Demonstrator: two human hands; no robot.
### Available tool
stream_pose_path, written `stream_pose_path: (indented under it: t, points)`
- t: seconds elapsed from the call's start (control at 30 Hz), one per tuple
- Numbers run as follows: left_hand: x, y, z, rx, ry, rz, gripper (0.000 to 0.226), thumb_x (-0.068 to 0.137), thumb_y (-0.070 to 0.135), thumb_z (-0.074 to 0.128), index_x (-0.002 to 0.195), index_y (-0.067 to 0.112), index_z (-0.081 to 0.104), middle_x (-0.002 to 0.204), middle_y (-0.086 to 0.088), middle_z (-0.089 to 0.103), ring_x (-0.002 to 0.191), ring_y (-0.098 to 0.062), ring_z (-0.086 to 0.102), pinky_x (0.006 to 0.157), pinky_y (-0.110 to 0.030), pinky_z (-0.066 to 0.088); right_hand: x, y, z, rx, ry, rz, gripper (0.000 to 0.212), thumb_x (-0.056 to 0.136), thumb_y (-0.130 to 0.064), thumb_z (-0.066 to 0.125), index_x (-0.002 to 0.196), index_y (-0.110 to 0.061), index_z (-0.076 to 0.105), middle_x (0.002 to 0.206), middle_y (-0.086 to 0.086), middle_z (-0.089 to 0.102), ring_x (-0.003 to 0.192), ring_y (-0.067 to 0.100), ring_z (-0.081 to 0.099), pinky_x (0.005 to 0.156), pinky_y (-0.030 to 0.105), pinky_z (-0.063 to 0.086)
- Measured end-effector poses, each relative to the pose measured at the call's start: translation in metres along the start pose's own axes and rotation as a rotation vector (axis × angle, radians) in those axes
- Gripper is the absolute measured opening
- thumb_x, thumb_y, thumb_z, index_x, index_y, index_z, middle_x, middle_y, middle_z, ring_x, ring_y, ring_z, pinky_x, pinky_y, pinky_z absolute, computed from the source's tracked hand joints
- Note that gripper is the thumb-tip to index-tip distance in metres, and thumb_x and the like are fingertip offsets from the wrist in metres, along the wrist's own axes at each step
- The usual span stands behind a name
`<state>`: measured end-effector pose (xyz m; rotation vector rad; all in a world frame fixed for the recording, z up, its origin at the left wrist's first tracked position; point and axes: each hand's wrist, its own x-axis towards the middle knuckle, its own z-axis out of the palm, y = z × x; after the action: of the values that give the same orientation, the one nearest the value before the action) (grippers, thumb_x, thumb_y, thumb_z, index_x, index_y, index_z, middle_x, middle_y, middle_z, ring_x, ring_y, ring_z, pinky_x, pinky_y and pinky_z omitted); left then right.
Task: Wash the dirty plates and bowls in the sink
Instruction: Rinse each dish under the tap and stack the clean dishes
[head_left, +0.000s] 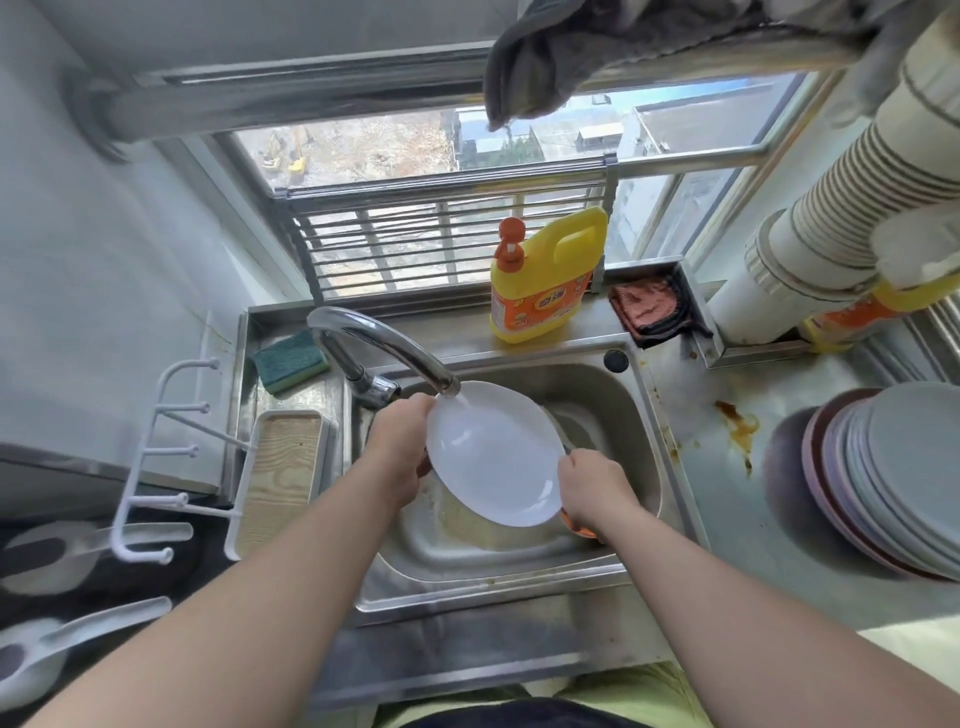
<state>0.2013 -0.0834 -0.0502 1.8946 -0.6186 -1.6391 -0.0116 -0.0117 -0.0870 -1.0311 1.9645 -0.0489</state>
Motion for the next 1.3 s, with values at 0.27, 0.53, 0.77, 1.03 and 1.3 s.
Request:
stream_pose_path:
  t: [0.27, 0.53, 0.77, 1.03, 1.3]
  points:
    - [-0.005, 0.0, -0.036, -0.074, 0.092, 0.154, 0.005, 0.086, 0.016, 0.065, 0.086, 0.013, 0.061, 0.067, -0.006, 0.057, 0.06, -0.022, 0.049, 0.053, -0.029, 0.035, 0.019, -0.034, 0.036, 0.359, -0.147, 0.056, 0.033, 0.104, -0.033, 0.035, 0.099, -0.013, 0.061, 0.094, 0.018, 0.068, 0.047, 0.022, 0.058, 0.051, 0.029, 0.041]
    - [0.01, -0.034, -0.075, -0.1, 0.359, 0.218, 0.003, 0.092, 0.019, 0.07, 0.091, 0.017, 0.071, 0.084, -0.006, 0.072, 0.072, -0.021, 0.06, 0.065, -0.034, 0.049, 0.018, -0.071, 0.032, 0.264, 0.017, -0.156, 0.031, 0.108, -0.039, 0.038, 0.089, -0.019, 0.053, 0.093, 0.011, 0.064, 0.081, 0.035, 0.066, 0.056, 0.035, 0.048]
    - [0.028, -0.068, -0.041, -0.045, 0.337, 0.138, 0.003, 0.097, 0.027, 0.066, 0.095, 0.025, 0.069, 0.098, -0.006, 0.075, 0.083, -0.026, 0.065, 0.077, -0.041, 0.054, 0.014, -0.058, -0.01, -0.026, 0.267, -0.442, 0.036, 0.112, -0.041, 0.038, 0.085, -0.018, 0.044, 0.078, -0.001, 0.055, 0.079, 0.034, 0.053, 0.062, 0.041, 0.035]
    - [0.031, -0.064, 0.032, -0.138, 0.074, 0.075, 0.006, 0.104, 0.019, 0.065, 0.103, 0.019, 0.07, 0.099, -0.004, 0.076, 0.089, -0.022, 0.07, 0.088, -0.042, 0.06, 0.004, -0.013, -0.067, -0.122, 0.502, -0.629, 0.031, 0.11, -0.028, 0.047, 0.138, -0.027, 0.059, 0.102, 0.011, 0.074, 0.088, 0.039, 0.066, 0.069, 0.045, 0.05]
    - [0.032, -0.056, 0.036, -0.071, -0.164, -0.156, 0.011, 0.09, -0.004, 0.074, 0.096, 0.006, 0.077, 0.084, -0.009, 0.076, 0.061, -0.016, 0.068, 0.054, -0.024, 0.054, -0.018, 0.018, -0.1, 0.367, 0.199, -0.388, 0.026, 0.076, -0.025, 0.049, 0.082, -0.024, 0.075, 0.064, 0.005, 0.068, 0.064, 0.025, 0.064, 0.061, 0.031, 0.052]
